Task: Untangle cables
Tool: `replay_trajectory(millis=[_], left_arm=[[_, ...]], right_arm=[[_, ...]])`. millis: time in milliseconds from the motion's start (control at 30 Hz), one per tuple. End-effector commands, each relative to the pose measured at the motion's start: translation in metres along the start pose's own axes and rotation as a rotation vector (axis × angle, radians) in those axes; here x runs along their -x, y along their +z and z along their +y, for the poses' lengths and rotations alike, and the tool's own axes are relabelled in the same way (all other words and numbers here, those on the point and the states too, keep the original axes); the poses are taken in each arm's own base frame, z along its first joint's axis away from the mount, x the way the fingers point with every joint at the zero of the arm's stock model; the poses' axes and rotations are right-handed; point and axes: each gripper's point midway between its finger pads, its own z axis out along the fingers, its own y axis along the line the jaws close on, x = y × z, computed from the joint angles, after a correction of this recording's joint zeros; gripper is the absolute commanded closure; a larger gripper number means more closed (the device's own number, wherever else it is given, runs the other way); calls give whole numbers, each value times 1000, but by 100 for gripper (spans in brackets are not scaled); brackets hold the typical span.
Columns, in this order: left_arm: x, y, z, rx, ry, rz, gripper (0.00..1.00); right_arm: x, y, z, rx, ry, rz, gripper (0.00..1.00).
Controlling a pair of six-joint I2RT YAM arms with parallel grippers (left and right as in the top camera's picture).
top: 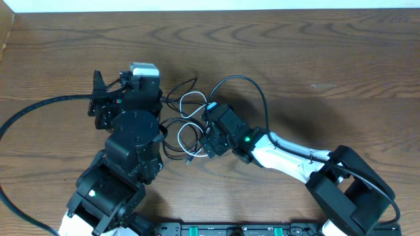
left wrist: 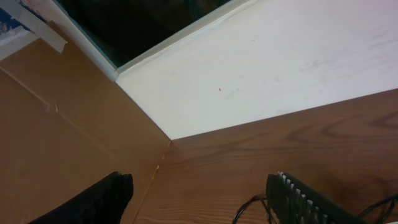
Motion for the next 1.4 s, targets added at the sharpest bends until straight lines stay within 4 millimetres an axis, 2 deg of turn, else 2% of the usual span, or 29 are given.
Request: replay_trajectory(millis=[0,100,200,233,367,433,467,500,567,667,1367], left_arm=[[7,-3,10,18,-41,-12,26],[7,-3,10,18,-41,-12,26],[7,-3,10,18,-41,-12,26],[7,-3,10,18,-41,-12,26],[7,-3,10,18,-41,-12,26],[7,-3,10,18,-41,-12,26],[7,-3,10,18,-41,-12,26],[7,-3,10,18,-41,-12,26],[7,-3,10,18,-41,-12,26],[7,-3,10,18,-41,-12,26],[7,-3,10,19,-41,-12,26]], right_arm=[[4,-1,-2,-23,12,-12,14],[4,-1,-4,-35,14,-14,17],[4,-1,-5,-35,14,-13,25],[4,-1,-5,-38,14,-14,29],[5,-2,-8,-57,16,-19,59],[5,-2,-10,-67,18,-21,68],[6,-2,-10,-69,18,-22,69],[6,-2,-11,-71,18,-22,65],[6,-2,-11,-71,18,-22,38],[6,-2,-11,-71,18,-22,28],[4,8,-15,-89,18,-25,34]])
